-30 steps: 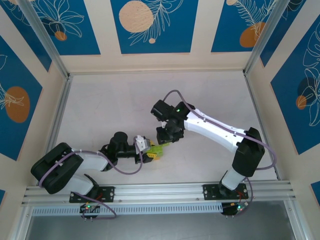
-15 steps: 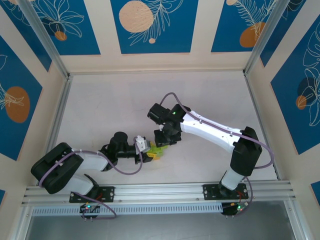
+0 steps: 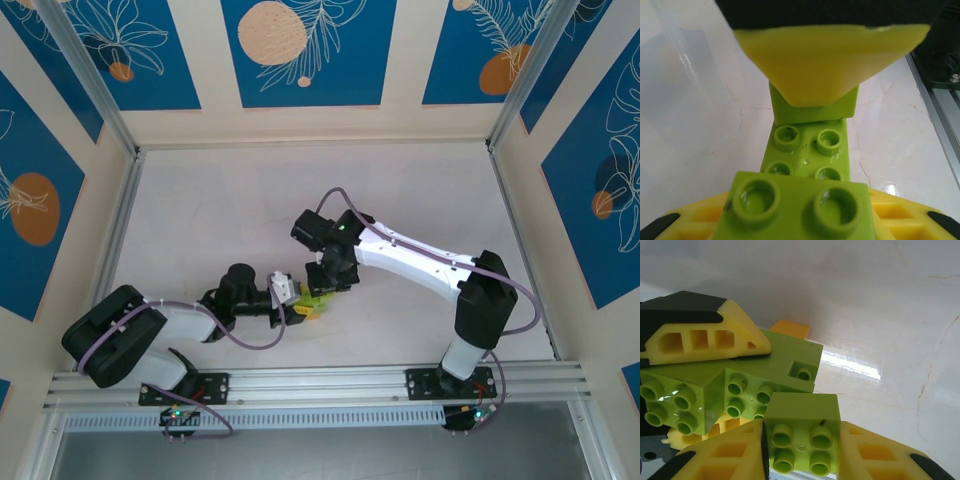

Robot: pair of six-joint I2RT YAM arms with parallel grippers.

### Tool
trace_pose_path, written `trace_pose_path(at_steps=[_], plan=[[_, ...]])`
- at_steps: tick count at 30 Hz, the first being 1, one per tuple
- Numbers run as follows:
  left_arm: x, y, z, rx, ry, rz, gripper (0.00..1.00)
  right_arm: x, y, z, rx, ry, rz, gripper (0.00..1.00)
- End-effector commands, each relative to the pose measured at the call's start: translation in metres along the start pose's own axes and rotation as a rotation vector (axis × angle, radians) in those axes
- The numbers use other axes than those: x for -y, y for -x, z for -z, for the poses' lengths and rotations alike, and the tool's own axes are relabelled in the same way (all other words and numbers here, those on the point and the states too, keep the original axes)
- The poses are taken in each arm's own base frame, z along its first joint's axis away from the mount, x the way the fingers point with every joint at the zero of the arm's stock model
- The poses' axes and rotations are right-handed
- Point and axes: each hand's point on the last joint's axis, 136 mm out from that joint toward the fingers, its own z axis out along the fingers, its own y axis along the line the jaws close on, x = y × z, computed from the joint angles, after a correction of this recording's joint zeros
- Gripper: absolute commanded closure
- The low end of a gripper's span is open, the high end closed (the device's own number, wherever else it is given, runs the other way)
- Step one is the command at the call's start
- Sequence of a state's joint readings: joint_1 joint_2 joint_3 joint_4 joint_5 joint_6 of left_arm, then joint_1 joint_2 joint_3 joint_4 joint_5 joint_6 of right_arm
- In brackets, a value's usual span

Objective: Assemble a carrot with lego

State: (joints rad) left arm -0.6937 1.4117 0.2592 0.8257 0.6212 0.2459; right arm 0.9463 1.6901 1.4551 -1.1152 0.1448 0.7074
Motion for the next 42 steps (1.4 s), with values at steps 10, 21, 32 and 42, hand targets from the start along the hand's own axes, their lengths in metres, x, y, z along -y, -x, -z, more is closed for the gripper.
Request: trace_pose_path(at_steps=[10, 21, 32, 42], plan=[[-0.001, 0.002, -0.001, 0.008, -0.017, -0.016, 0.55, -0.008, -0.009, -0.007, -0.045, -0.007, -0.04, 0.66], [-0.001, 0.003, -0.001, 0.011, -0.013, -0.02, 0.59, -0.001, -0.015, -0.008, -0.035, -0.043, -0.068, 0.66], [-0.001, 0.002, -0.001, 0.01, -0.018, -0.021, 0.71, -0.001, -0.017, -0.005, -0.028, -0.035, -0.069, 0.67], [0.001, 0.003, 0.0, 0.017, -0.023, -0.027, 0.85, 0.003, -0.019, -0.003, -0.024, -0.048, -0.086, 0.67]])
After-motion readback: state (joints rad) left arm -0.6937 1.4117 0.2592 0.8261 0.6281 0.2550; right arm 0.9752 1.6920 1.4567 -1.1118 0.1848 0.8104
